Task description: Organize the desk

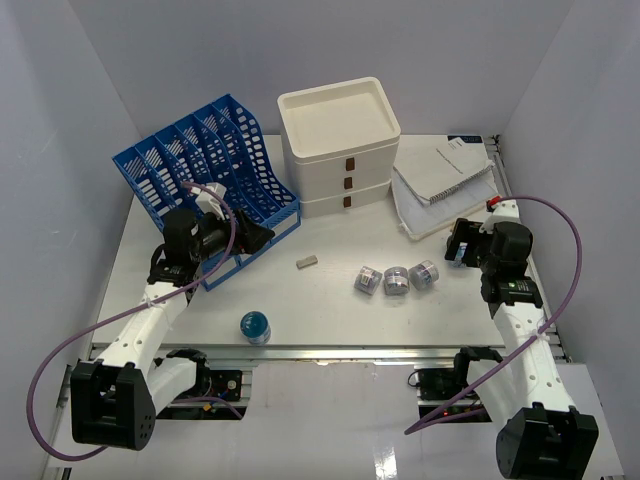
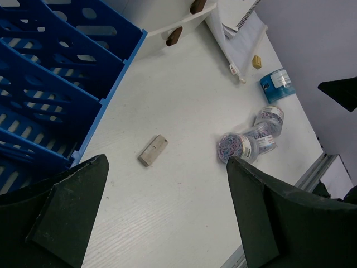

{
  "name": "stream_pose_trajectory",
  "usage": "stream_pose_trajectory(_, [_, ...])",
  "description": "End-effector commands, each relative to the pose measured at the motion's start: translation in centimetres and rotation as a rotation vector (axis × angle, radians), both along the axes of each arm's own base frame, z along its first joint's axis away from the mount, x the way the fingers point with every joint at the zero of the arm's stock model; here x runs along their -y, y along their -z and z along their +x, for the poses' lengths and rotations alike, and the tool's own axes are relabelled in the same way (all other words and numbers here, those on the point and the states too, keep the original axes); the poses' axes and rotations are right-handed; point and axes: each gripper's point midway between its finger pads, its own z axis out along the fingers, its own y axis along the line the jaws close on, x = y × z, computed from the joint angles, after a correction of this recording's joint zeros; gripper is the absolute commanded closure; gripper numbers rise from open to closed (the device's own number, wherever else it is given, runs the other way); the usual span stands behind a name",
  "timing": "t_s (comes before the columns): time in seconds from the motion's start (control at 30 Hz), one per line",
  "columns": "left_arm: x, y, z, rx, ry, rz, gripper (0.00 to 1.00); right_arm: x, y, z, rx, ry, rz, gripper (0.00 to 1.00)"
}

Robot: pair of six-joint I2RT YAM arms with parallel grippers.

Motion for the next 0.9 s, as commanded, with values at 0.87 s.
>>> stream_pose_trajectory(0.87, [14.4, -6.3, 6.4, -0.057, -0.220, 0.199, 0.13, -9.8, -1.4, -2.4, 0.100, -0.877, 0.101, 0.07])
